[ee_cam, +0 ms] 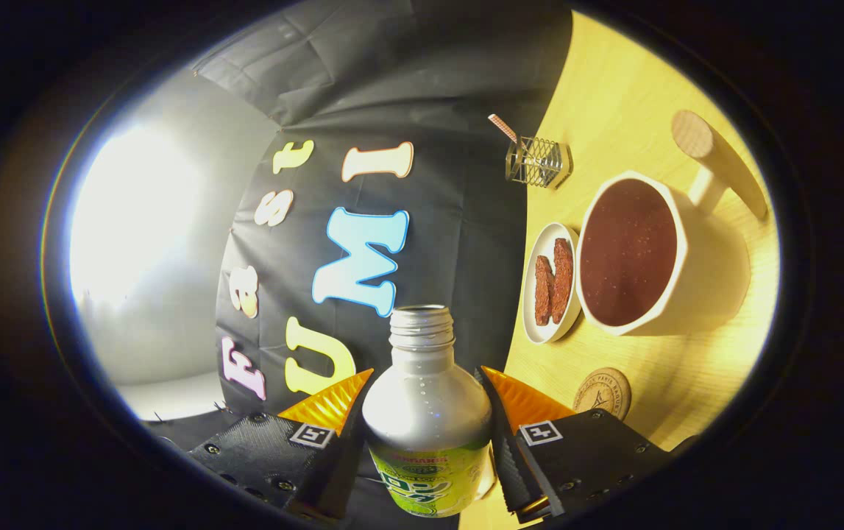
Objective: Take the bottle from table, then pour the juice into the cup, finally place the bottle on the coaster
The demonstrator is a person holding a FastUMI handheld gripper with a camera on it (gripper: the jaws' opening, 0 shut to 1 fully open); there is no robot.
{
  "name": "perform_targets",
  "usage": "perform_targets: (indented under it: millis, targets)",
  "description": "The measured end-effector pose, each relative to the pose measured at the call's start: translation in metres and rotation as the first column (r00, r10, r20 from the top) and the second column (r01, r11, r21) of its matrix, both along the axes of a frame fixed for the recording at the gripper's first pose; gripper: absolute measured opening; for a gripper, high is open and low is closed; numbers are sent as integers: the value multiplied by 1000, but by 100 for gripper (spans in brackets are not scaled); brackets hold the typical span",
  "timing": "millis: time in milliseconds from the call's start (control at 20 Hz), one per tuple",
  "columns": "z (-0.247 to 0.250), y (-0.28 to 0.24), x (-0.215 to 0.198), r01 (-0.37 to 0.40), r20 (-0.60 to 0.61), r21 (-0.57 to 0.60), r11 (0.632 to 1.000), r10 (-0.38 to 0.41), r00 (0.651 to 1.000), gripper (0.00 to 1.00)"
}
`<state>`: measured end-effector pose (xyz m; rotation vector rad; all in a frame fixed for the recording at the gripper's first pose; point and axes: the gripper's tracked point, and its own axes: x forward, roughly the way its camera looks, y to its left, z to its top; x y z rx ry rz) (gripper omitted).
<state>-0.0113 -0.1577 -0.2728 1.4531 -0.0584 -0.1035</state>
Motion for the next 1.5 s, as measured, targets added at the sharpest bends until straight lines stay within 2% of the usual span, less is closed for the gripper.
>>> perform_targets:
  millis: [450,1000,1500]
  targets:
    - [-4,-6,-3,54,37,183,982,-62,997,76]
    - [-15,-7,-2,79,24,287,955,-89,996,76]
    - [-12,-3,2,80,33,323,943,-96,995,76]
